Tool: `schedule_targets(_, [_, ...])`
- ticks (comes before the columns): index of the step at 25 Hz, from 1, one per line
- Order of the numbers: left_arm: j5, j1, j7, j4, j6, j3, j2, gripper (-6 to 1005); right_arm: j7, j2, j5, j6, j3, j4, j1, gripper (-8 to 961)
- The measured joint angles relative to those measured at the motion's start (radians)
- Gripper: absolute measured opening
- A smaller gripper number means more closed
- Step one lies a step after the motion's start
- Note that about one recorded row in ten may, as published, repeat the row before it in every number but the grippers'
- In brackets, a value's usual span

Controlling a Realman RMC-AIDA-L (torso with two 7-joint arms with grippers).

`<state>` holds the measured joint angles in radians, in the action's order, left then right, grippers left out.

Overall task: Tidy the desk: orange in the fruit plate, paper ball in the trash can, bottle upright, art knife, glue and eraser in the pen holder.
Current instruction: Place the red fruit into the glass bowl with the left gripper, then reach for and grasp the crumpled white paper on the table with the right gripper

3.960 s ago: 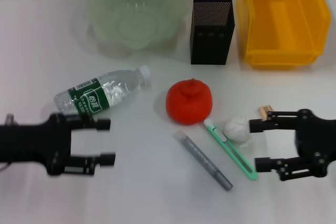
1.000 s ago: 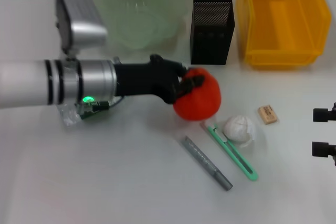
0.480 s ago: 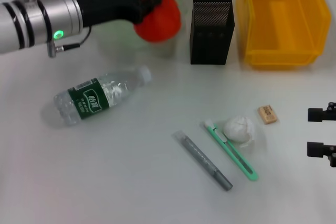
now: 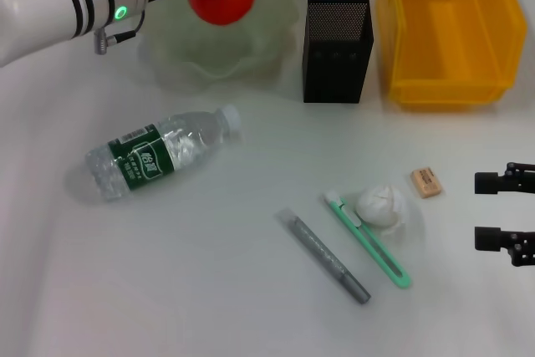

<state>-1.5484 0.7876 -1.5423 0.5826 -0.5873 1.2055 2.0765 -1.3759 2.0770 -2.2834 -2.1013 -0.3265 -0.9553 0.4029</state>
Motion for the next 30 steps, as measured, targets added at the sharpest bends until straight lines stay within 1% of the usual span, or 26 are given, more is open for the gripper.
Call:
schedule_targets(4, [0.031,0.004,0.001,-0.007,0.053,0.004,0.003,173,0.000,0.000,0.000,0.001,0.000,0.015,0.006,792])
schedule_targets(7, [0.049,0.000,0.005,-0.009,0.063,0.010,0.003,189,0.001,0.000,-0.001,0.002,0.000,0.019,0.010,792])
schedule_targets(15, [0.058,-0.019,0.009,-0.011,0.059,0.011,0.003,340,0.002,0.000,-0.001,0.040,-0.031,0.041,0.015,793])
schedule_targets(18, [0.088,-0.036,0.035,-0.006,0.027,0.008,0.000,397,0.003,0.000,-0.001,0.056,-0.039,0.049,0.017,793])
schedule_targets(19, [0.114,-0.048,0.057,-0.001,-0.021,0.003,-0.003,603,0.003,0.000,0.001,0.060,-0.040,0.050,0.017,793])
schedule_targets(20, [0.114,-0.048,0.057,-0.001,-0.021,0.003,-0.003,636,0.003,0.000,0.001,0.060,-0.040,0.050,0.017,793])
schedule_targets(22, [0.129,-0.068,0.072,0.015,-0.100,-0.010,-0.006,700,-0.007,0.000,0.003,0.065,-0.039,0.050,0.022,793])
schedule_targets(23, [0.129,-0.068,0.072,0.015,-0.100,-0.010,-0.006,733,-0.021,0.000,0.004,0.069,-0.039,0.047,0.026,793])
schedule_targets(24, [0.135,-0.090,0.082,0.033,-0.171,-0.025,-0.007,766,-0.054,0.000,0.005,0.076,-0.038,0.033,0.035,793])
schedule_targets(25, [0.137,-0.130,0.098,0.068,-0.291,-0.045,-0.008,798,-0.054,0.000,0.005,0.076,-0.038,0.033,0.035,794])
schedule_targets(26, [0.138,-0.147,0.105,0.081,-0.334,-0.050,-0.009,802,-0.076,0.000,0.006,0.077,-0.038,0.021,0.040,794])
schedule_targets(28, [0.138,-0.195,0.125,0.116,-0.478,-0.056,-0.015,810,-0.122,0.001,0.006,0.077,-0.046,-0.009,0.051,794])
schedule_targets(29, [0.138,-0.224,0.138,0.137,-0.563,-0.057,-0.020,814,-0.167,0.001,0.006,0.080,-0.064,-0.038,0.064,794])
schedule_targets(30, [0.138,-0.253,0.157,0.152,-0.658,-0.059,-0.025,818,-0.167,0.001,0.006,0.080,-0.064,-0.038,0.064,794])
